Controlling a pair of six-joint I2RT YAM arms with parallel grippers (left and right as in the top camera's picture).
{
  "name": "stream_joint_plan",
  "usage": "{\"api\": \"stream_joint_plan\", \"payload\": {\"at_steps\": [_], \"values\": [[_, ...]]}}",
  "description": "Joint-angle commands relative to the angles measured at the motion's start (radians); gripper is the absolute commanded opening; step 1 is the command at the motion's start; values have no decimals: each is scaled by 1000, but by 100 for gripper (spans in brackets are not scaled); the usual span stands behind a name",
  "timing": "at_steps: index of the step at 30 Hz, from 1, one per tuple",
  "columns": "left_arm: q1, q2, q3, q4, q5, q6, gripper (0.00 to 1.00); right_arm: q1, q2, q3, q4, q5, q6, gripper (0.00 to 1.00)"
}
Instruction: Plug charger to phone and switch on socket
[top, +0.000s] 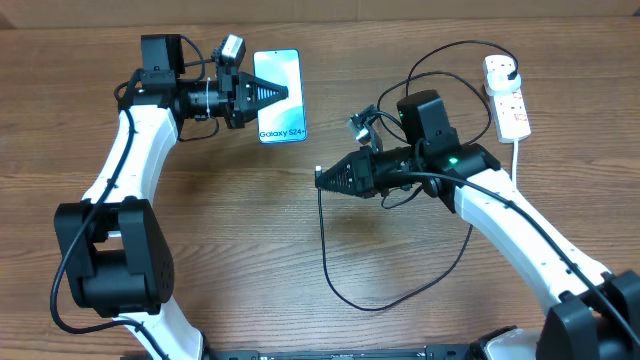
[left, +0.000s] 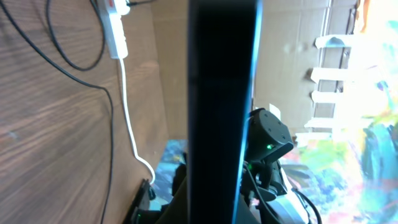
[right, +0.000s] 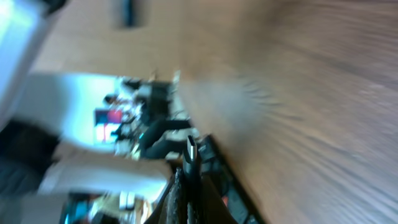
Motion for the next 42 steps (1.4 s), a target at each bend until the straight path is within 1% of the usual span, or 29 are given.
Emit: {"api": "stream_joint_plan", "payload": {"at_steps": [1, 6, 10, 13, 18, 25, 32, 42], "values": [[-41, -9, 15, 2, 81, -23, 4, -2, -10, 3, 5, -158, -85, 4], [-75, -9, 15, 2, 81, -22, 4, -2, -10, 3, 16, -251, -85, 4], [-78, -9, 15, 2, 81, -22, 4, -2, -10, 3, 44, -263, -68, 4], [-78, -9, 15, 2, 81, -24, 4, -2, -10, 3, 53, -226, -21, 4], [-78, -9, 15, 2, 80, -29, 4, -2, -10, 3, 63, -104, 59, 4], [-79, -9, 15, 2, 51, -29, 4, -2, -10, 3, 124, -77, 130, 4], [-79, -9, 15, 1, 37, -29, 4, 1, -10, 3, 136, -51, 160, 4], [-110, -9, 15, 1, 8, -29, 4, 11, -10, 3, 135, -37, 159, 4]]}}
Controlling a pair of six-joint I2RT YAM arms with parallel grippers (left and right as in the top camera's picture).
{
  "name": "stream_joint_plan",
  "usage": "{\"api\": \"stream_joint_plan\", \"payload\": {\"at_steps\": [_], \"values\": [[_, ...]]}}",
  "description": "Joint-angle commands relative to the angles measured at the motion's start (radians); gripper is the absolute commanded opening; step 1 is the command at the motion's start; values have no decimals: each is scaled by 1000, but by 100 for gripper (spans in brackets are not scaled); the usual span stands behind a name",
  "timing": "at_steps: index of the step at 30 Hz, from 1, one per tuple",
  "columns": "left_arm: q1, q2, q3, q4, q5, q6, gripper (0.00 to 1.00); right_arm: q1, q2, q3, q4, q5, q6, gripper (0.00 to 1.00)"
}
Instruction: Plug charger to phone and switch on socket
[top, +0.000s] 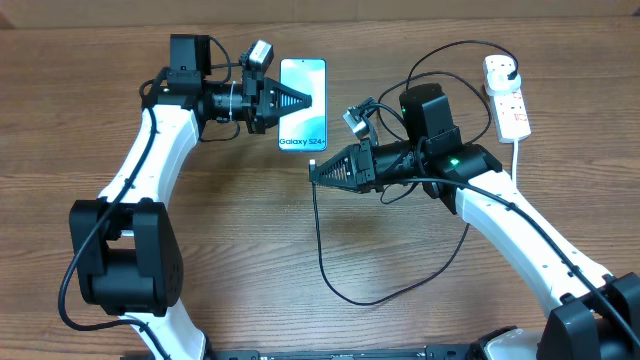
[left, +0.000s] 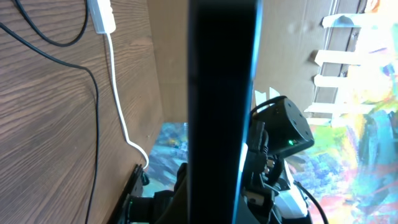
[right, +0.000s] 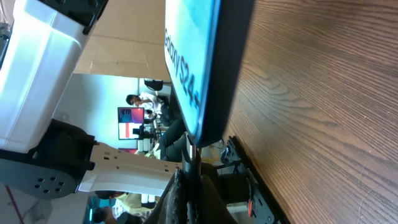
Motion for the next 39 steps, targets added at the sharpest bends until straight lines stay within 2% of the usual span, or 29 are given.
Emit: {"api": "stream_joint_plan", "payload": {"at_steps": [1, 39], "values": [[-23, -9, 15, 3, 14, -7, 4, 5, -6, 3, 5, 18, 2, 4], [-29, -9, 15, 3, 13, -28, 4, 5, -6, 3, 33, 21, 76, 4]]}}
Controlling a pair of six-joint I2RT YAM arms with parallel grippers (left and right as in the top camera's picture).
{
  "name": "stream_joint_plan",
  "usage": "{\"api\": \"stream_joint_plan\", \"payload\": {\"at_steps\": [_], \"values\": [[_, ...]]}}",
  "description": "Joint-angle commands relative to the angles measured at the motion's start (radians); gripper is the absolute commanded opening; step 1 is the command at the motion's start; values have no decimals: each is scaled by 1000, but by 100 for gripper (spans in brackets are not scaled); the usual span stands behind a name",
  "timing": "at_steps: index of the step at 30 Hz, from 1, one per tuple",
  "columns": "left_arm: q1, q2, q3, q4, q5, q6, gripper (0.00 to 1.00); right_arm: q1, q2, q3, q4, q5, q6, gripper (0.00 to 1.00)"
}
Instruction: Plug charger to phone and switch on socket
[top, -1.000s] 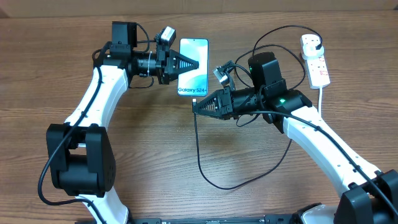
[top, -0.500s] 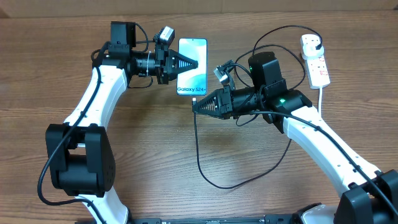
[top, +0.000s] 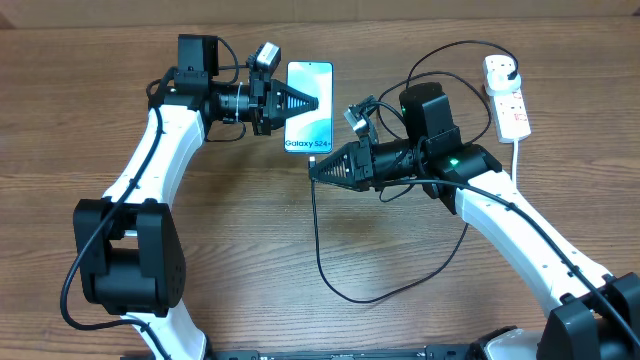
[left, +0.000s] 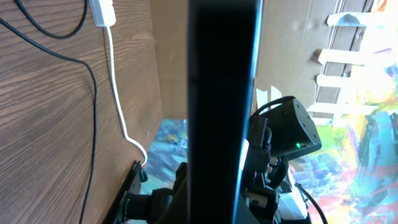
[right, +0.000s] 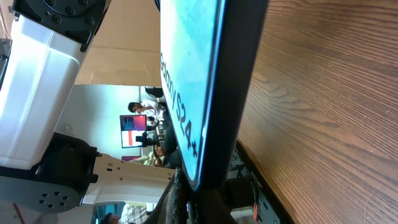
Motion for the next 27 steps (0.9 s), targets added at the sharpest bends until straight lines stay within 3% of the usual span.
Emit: {"api": "stream_joint_plan", "payload": {"at_steps": [1, 27], "values": [[-8, -9, 15, 3, 17, -5, 4, 5, -6, 3, 7, -1, 6, 4], [-31, -9, 15, 3, -6, -8, 4, 21, -6, 3, 18, 12, 6, 4]]}}
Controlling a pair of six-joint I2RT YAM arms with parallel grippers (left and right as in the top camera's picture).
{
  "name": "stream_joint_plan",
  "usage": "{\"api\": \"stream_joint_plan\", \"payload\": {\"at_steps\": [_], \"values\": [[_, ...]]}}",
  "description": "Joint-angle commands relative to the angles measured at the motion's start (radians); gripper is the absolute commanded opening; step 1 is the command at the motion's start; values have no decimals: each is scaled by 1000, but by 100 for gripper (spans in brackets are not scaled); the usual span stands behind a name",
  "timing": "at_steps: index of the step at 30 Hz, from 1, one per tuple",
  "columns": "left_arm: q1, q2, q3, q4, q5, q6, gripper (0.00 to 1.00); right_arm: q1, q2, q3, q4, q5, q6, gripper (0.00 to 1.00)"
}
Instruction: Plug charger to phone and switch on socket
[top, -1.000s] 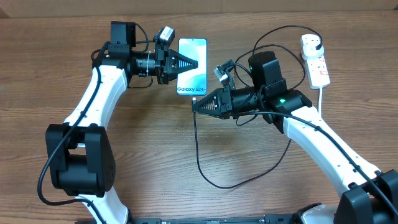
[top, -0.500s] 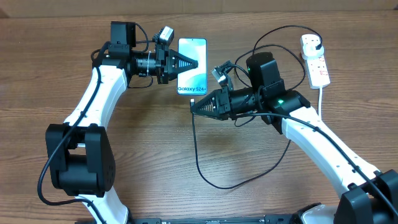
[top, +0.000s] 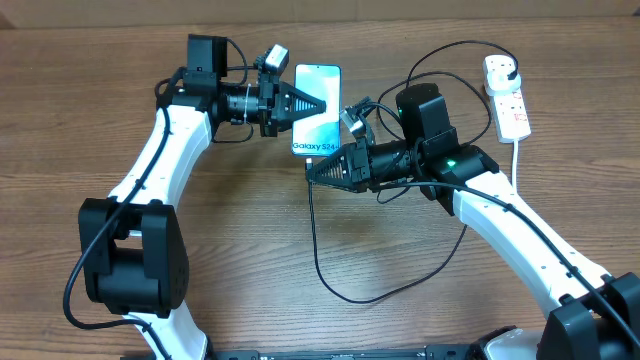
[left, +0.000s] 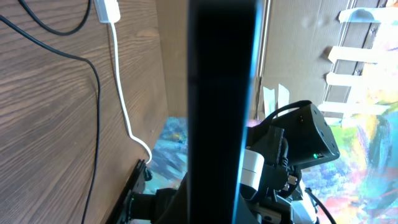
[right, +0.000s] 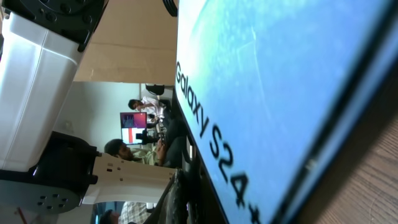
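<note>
The phone (top: 318, 115), its blue screen reading "Galaxy S24+", is held off the table with my left gripper (top: 320, 106) shut on its left side. In the left wrist view it shows only as a dark edge-on band (left: 221, 93). My right gripper (top: 310, 172) is shut on the charger plug (top: 312, 160), whose tip is at the phone's bottom edge. The screen (right: 280, 87) fills the right wrist view, and the plug tip (right: 188, 157) is just under it. Whether the plug is inside the port is hidden. The white socket strip (top: 508, 100) lies at the far right.
The black charger cable (top: 330, 270) hangs from the plug and loops over the wooden table (top: 230, 250) in front of the right arm. More black cable curls behind the right arm towards the socket strip. A white lead (top: 516, 150) runs forward from the strip.
The phone has moved slightly right and the right gripper slightly up and left. The plug tip now meets the phone's bottom edge, and the screen fills the right wrist view.
At first the left gripper held the phone at the far left, well apart from the right gripper and its plug. The phone was then further right, with the plug just below its bottom edge. The gap has closed at each moment until they meet now.
</note>
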Motion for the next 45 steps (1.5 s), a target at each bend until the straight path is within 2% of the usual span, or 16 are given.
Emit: {"api": "stream_joint_plan", "payload": {"at_steps": [1, 45], "values": [[-4, -9, 16, 3, 29, -10, 4, 6, -6, 3, 7, 10, -1, 4], [27, -9, 16, 3, 67, -25, 4, -8, -6, 3, 23, 10, 3, 4]]}}
